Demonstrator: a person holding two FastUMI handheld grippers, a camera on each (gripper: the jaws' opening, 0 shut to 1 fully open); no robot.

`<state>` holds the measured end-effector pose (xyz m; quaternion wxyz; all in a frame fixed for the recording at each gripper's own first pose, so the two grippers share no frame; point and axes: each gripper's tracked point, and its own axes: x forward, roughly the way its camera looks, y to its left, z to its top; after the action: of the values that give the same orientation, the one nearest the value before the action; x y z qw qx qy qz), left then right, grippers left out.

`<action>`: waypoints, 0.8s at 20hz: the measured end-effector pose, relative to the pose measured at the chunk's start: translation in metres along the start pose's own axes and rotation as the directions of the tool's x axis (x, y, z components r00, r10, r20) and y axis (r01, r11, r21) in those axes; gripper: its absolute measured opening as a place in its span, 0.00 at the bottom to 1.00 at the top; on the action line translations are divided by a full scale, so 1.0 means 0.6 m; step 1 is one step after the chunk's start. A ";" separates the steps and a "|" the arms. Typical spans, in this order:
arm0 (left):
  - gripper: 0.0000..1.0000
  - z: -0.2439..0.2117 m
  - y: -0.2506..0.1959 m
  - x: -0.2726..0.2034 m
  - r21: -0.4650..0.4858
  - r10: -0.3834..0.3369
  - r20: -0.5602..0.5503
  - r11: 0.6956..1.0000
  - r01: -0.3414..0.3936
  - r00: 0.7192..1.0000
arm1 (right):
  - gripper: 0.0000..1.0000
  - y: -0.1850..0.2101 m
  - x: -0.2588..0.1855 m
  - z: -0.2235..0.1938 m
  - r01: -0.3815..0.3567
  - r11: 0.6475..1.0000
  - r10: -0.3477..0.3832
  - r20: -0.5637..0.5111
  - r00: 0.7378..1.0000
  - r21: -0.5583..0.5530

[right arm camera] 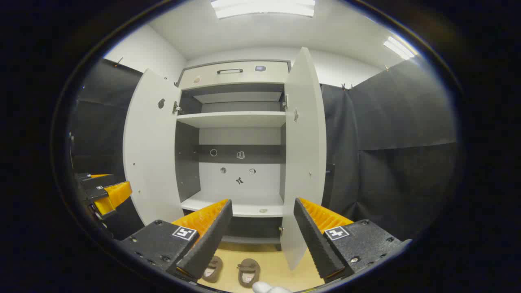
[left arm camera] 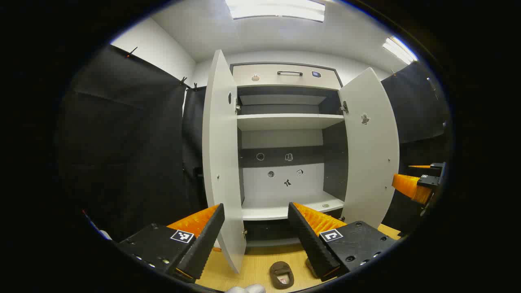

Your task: Grab one shoe with the right hand and put it into the shoe cabinet, grab the other shoe with the left hand and put it into the shoe cabinet; then close the right door with the right hand and the left door with the left hand.

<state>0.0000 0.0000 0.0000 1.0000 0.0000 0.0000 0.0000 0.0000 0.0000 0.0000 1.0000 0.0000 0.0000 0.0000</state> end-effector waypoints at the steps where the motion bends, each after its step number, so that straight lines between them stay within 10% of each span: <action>1: 0.96 -0.003 -0.001 -0.002 0.000 0.000 -0.003 1.000 0.000 1.000 | 0.99 0.000 0.001 -0.002 0.002 1.000 -0.002 -0.002 1.000 0.000; 16: 0.96 -0.014 0.009 -0.013 0.008 0.008 -0.015 1.000 -0.008 1.000 | 0.99 0.011 0.032 -0.067 -0.007 1.000 0.005 -0.085 0.996 -0.027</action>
<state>-0.0075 0.0051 -0.0083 1.0000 0.0040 0.0075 0.0041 0.0192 0.0068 -0.0403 0.9990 -0.0136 0.0423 0.0030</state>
